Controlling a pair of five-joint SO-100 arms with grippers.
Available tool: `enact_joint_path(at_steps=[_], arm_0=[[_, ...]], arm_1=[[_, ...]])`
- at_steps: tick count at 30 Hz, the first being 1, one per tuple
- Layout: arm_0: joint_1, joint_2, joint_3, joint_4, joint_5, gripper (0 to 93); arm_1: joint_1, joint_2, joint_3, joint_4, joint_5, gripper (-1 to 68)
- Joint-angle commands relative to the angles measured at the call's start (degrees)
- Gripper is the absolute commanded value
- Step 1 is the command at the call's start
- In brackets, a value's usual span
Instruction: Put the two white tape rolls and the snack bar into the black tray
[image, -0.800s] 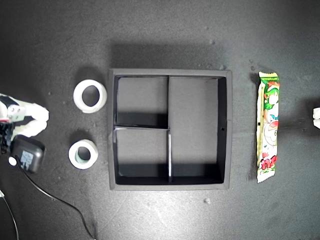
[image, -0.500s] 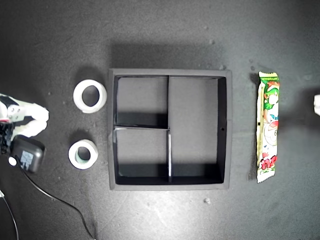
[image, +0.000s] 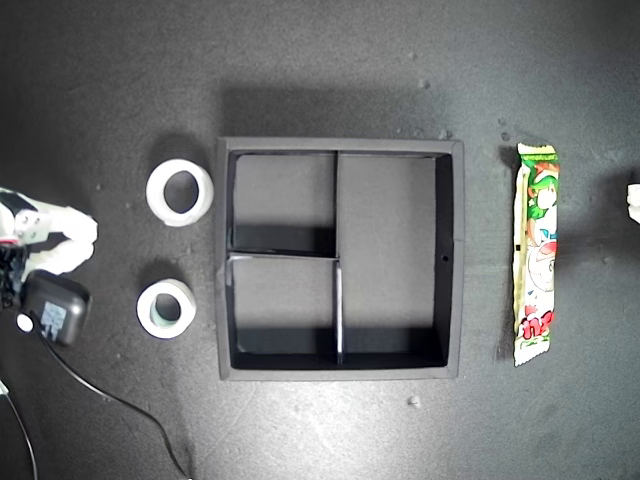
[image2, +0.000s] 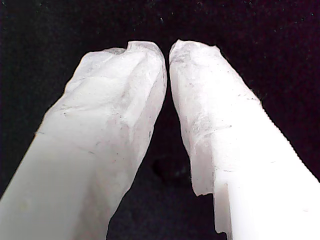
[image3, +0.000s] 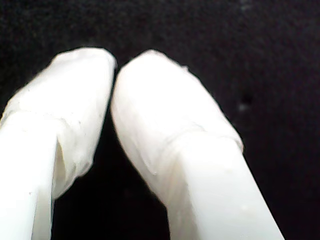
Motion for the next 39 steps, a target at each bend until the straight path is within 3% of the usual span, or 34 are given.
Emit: enact_joint_path(at_steps=[1,7,9,12,14,16,22,24,26,31,34,37,39], arm_0=[[0.0,3.0,3.4,2.3,0.4,0.2],[0.0,3.0,3.4,2.3,-0.1,0.2],[0.0,3.0,3.4,2.3,-6.1,0.2],[-1.9,3.0,3.4,2.2,-4.7,0.4],[-3.2,3.0,3.4,2.2,-7.3,0.4],[-4.4,3.0,3.4,0.1,-4.7,4.0],[-5.3,3.0,3.4,-16.8,10.7,0.0],[-3.8,3.0,3.4,-19.5,6.9,0.0],[-3.6,3.0,3.4,-22.9,10.9,0.0],[-9.4,3.0,3.4,-22.6,8.1,0.0],[-9.2,3.0,2.1,-25.2,10.2,0.2],[-8.3,3.0,-4.3,-20.0,13.1,2.5],[-8.1,2.8,-8.9,-15.3,14.1,6.1]], arm_1=[[0.0,0.4,0.6,0.5,-0.4,1.0],[0.0,0.4,0.6,0.5,1.3,1.0],[0.1,0.4,0.6,0.5,6.2,1.0],[1.4,0.4,0.6,-1.9,6.9,7.0],[2.2,0.4,0.6,-4.7,6.8,7.0],[3.4,0.4,0.6,-7.6,5.2,-0.1],[4.6,0.4,0.6,-20.7,-5.1,-0.3],[4.1,0.4,0.6,-23.5,-4.9,-0.3],[4.5,0.4,0.6,-25.7,-3.8,-0.4],[5.8,0.4,0.6,-31.1,-1.1,-0.4],[3.5,0.4,0.2,-36.9,-6.1,-0.4],[1.8,0.4,-2.9,-38.1,-10.7,0.4],[1.1,-0.2,-6.0,-37.4,-12.2,9.2]])
